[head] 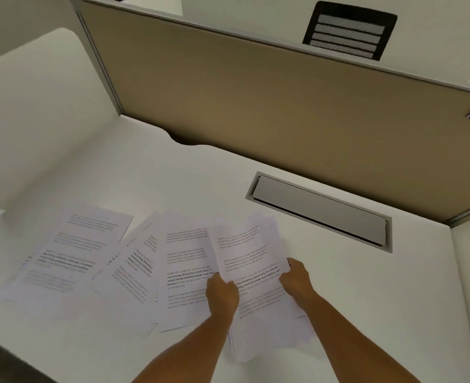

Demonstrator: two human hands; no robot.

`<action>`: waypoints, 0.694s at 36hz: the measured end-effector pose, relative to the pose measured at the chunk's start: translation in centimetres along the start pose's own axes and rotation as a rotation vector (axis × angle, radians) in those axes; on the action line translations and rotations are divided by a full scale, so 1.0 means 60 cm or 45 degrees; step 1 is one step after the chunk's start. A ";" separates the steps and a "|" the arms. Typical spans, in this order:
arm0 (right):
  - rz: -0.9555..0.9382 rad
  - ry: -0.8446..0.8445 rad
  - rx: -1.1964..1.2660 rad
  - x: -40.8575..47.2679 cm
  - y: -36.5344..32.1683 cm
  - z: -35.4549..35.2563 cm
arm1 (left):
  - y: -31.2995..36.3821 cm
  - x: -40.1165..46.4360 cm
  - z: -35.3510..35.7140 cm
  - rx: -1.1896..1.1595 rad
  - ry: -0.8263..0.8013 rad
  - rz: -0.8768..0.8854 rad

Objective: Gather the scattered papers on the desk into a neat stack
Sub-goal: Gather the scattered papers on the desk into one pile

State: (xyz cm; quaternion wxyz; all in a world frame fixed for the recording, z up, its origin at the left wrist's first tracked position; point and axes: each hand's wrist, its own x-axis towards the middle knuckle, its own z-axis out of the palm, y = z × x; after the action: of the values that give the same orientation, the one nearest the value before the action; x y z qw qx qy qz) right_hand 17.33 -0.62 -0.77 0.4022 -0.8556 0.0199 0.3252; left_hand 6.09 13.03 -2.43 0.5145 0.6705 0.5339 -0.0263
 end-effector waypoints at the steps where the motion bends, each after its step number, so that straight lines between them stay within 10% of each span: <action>1: -0.002 0.004 -0.032 0.005 -0.001 0.004 | 0.003 0.002 0.002 0.080 0.030 -0.008; 15: 0.072 0.112 -0.501 0.045 -0.008 0.044 | 0.018 0.026 0.019 0.255 0.099 -0.122; 25: 0.107 0.088 -0.296 0.043 -0.016 0.047 | 0.019 0.039 0.012 0.048 0.077 -0.169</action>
State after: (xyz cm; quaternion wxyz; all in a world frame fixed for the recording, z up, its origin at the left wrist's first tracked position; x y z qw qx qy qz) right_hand 18.10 2.59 -2.87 0.2855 -0.9055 0.0318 0.3123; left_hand 8.32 14.23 -3.35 0.4826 0.6437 0.5919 -0.0498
